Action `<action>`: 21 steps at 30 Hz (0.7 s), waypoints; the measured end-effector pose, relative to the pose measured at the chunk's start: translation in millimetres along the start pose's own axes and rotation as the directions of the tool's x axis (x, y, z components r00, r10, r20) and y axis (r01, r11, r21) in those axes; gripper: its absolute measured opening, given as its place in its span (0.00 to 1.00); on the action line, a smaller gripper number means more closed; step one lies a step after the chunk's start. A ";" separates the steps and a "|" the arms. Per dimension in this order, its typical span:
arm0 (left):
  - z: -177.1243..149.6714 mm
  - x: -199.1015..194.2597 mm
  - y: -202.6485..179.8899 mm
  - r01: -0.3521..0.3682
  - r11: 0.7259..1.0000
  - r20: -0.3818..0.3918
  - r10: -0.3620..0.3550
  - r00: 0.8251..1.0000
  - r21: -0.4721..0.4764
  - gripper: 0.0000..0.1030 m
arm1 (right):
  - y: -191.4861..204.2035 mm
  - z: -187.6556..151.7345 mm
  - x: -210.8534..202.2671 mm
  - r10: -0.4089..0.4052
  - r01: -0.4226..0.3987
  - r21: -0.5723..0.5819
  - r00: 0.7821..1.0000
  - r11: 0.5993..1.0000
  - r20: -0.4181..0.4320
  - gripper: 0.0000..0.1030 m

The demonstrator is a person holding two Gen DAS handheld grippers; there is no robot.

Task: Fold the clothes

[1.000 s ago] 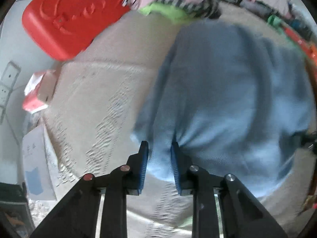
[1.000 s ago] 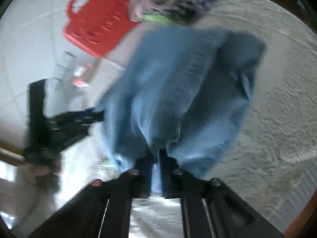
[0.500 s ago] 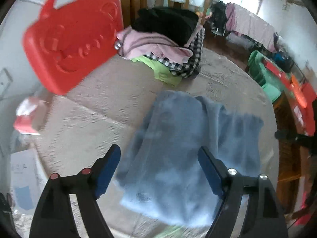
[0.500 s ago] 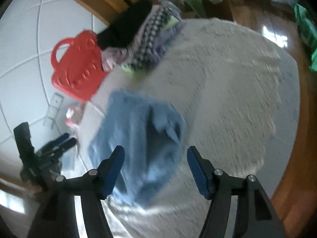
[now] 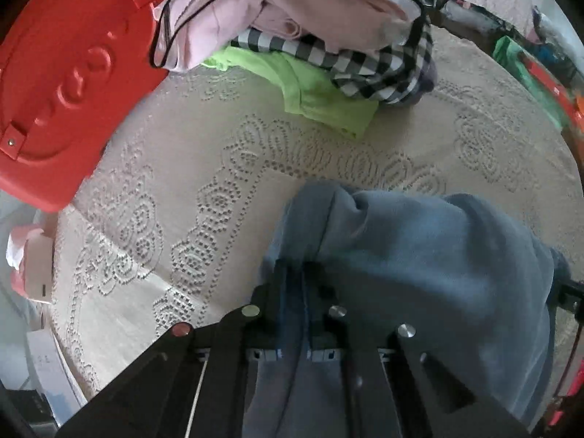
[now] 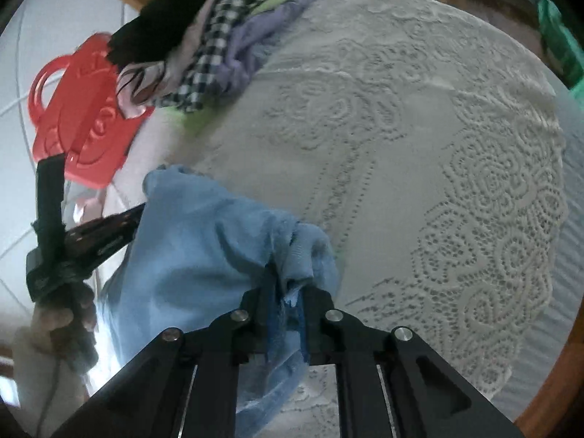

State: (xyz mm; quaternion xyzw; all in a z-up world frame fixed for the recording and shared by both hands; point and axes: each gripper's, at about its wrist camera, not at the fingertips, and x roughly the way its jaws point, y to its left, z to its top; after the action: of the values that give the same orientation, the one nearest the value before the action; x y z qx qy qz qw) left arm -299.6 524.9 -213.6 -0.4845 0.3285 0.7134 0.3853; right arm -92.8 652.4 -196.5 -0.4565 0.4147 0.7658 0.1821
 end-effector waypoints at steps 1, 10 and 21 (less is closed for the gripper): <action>-3.2 -5.7 3.7 0.008 1.000 0.013 -0.007 1.000 -0.007 0.07 | -1.8 -1.1 -5.4 0.003 -0.003 0.004 1.000 1.000 0.012 0.18; -76.9 -78.9 41.4 0.174 0.980 0.152 -0.159 0.976 -0.092 0.95 | -3.4 -22.8 -56.3 0.058 -0.056 -0.027 0.995 0.998 0.079 0.54; -144.3 -64.3 61.1 0.105 0.943 0.088 -0.081 0.993 -0.315 0.83 | 1.5 -30.5 -54.7 0.063 -0.061 -0.059 0.998 0.996 0.025 0.54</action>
State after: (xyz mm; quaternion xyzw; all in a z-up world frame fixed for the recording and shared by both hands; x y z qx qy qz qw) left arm -274.4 358.8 -192.5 -0.5288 0.1711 0.7554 0.3471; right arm -48.7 632.5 -156.6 -0.4380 0.4037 0.7890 0.1506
